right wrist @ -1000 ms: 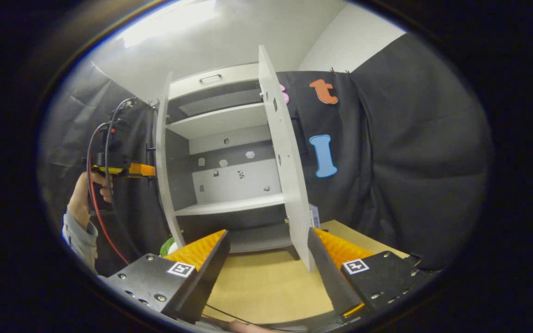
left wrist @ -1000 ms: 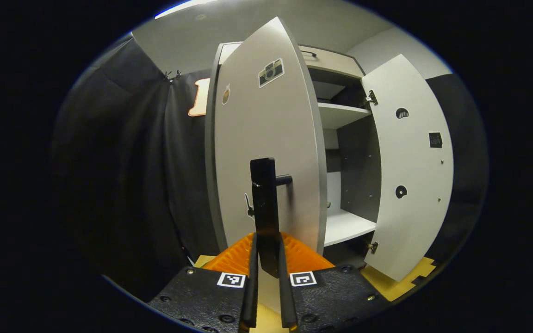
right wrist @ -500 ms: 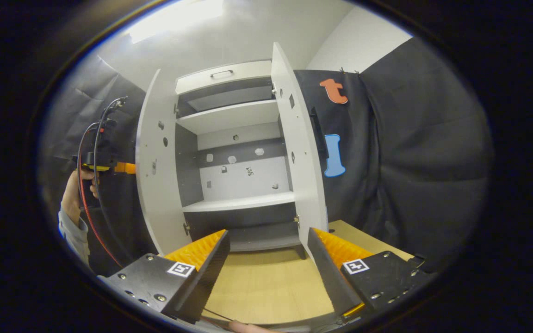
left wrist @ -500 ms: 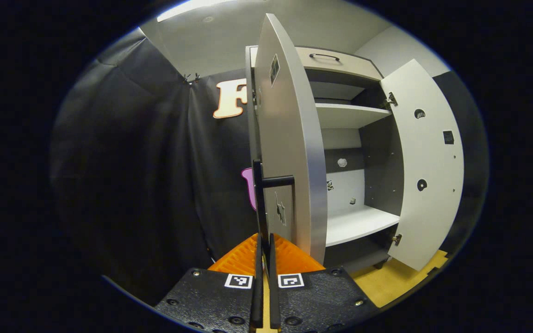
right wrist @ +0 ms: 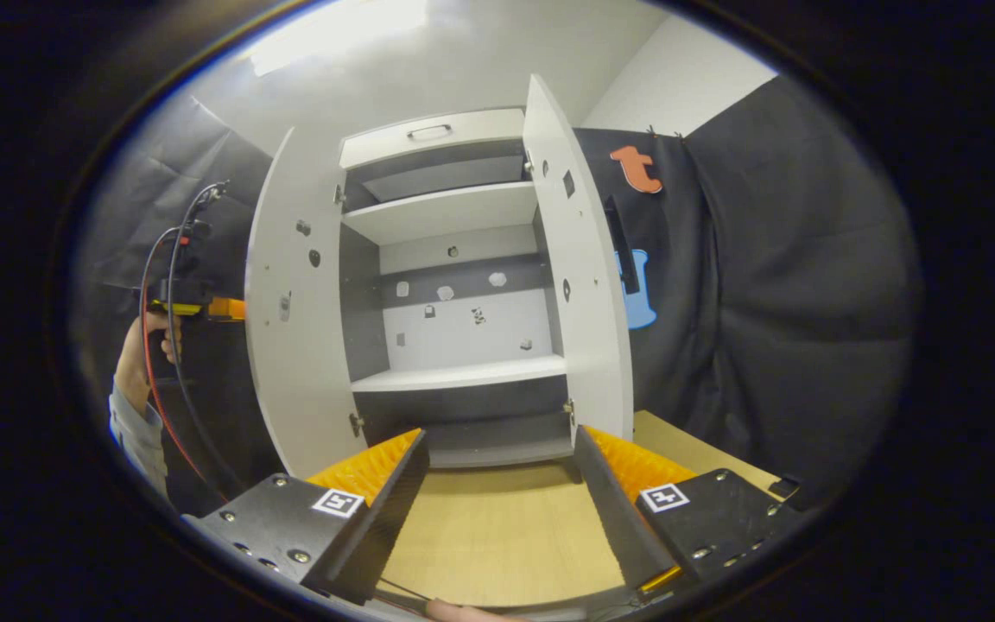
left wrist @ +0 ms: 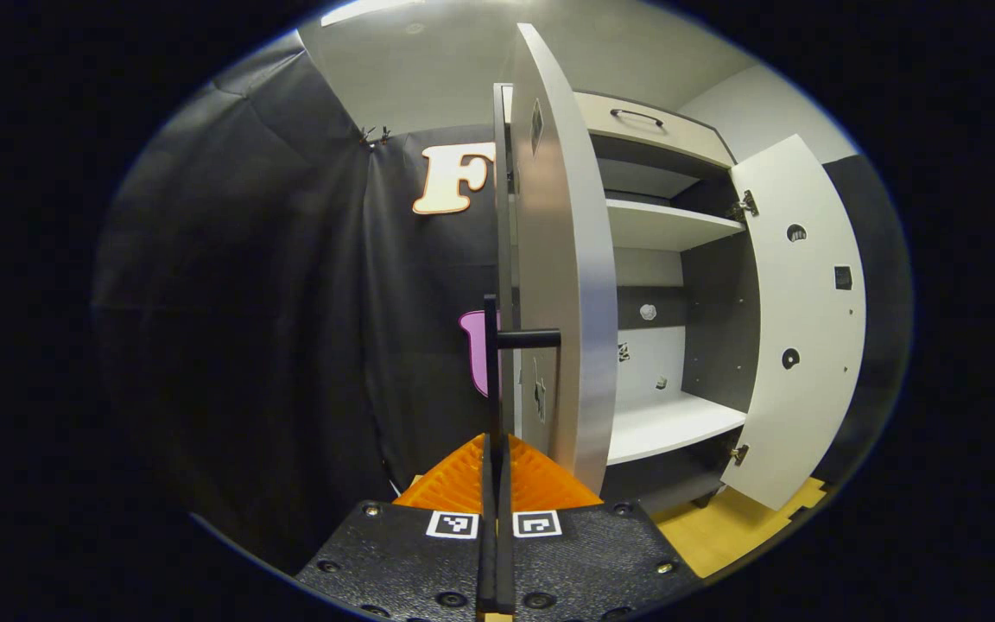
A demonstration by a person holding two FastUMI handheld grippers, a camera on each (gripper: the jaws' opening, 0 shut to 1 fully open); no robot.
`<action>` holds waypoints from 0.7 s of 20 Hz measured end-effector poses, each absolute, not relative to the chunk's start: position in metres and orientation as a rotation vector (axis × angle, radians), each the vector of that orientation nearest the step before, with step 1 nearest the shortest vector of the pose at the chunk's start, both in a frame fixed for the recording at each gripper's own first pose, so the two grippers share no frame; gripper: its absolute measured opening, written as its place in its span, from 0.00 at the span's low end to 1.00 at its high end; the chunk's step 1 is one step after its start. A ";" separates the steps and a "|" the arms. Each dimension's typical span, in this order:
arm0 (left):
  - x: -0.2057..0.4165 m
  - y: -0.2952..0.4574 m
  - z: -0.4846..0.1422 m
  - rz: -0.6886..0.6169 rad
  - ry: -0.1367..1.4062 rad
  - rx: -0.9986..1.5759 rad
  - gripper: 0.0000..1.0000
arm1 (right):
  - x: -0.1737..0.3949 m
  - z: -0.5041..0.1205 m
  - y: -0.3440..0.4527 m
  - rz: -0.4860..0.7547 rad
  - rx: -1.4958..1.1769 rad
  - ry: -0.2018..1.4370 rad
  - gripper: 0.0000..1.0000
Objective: Open the right door of the double-door shoe cabinet with the right hand, and open the left door with the left hand.
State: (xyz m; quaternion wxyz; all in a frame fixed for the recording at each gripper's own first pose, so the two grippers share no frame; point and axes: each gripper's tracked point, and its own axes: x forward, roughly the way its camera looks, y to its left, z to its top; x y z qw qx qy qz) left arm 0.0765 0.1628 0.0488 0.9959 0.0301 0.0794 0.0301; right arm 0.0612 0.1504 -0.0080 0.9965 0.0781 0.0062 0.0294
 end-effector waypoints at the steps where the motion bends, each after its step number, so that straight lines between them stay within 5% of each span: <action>1: 0.076 0.162 0.049 0.057 0.156 0.058 0.00 | 0.061 -0.009 0.151 0.059 0.154 0.012 1.00; 14: 0.067 0.160 0.046 0.034 0.118 0.040 0.04 | 0.069 -0.014 0.157 0.057 0.141 0.021 1.00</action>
